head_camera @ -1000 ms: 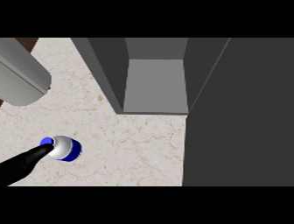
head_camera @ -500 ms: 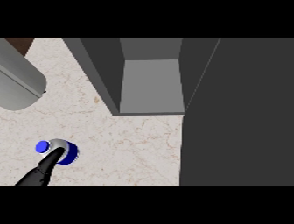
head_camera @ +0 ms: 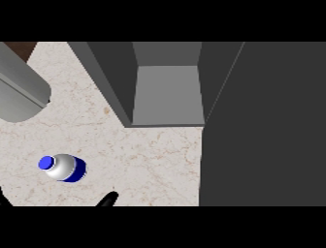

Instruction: Pick up the bottled water, place it into the cabinet and close the cabinet

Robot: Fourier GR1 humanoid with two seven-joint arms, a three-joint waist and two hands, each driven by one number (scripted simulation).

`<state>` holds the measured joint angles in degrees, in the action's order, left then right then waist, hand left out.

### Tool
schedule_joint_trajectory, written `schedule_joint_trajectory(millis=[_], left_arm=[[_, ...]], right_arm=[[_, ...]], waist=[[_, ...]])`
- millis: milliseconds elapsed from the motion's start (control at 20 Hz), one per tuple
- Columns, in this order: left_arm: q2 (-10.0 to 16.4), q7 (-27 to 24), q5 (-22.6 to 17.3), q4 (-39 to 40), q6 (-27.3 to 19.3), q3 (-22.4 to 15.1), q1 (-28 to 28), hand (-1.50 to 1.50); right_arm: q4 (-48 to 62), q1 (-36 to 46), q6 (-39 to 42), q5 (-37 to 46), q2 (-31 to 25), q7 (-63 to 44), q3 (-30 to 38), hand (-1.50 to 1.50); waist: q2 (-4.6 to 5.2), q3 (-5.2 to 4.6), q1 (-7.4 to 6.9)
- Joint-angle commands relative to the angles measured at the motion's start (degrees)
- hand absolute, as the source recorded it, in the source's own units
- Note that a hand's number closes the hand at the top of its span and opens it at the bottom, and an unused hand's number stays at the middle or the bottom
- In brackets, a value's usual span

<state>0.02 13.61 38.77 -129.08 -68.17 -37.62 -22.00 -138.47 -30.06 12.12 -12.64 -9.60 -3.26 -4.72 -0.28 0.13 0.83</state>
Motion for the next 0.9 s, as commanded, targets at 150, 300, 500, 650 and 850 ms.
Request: schedule_joint_trajectory(millis=[150,300,500,650,850], left_arm=[[-0.02,4.03,5.08,0.90,-5.03,-3.10,-1.16,-1.50],[-0.02,4.16,6.87,2.82,-8.96,-6.86,-1.60,-1.50],[-0.02,6.75,4.28,2.60,-6.90,-0.12,-0.23,-1.50],[-0.02,6.41,1.74,5.05,-9.25,0.57,-0.17,-1.50],[3.74,5.38,-4.32,3.90,-11.46,1.07,-0.50,-1.50]], right_arm=[[-12.07,-6.42,-0.14,-4.12,-0.04,-4.20,1.56,-1.50],[-12.65,-9.72,2.08,-5.02,-0.40,-1.19,2.10,-1.50],[-10.64,-13.33,4.12,-2.45,1.16,2.92,0.02,-1.50],[-10.57,-16.73,7.79,-5.04,-1.01,6.43,3.79,-1.50],[-11.38,-20.30,8.45,-4.36,0.11,8.33,2.41,-1.50]], waist=[[0.19,-0.11,-0.23],[0.11,-0.10,0.06],[0.15,-0.14,-0.06],[0.00,-0.17,0.25],[-0.18,-0.25,0.15]])
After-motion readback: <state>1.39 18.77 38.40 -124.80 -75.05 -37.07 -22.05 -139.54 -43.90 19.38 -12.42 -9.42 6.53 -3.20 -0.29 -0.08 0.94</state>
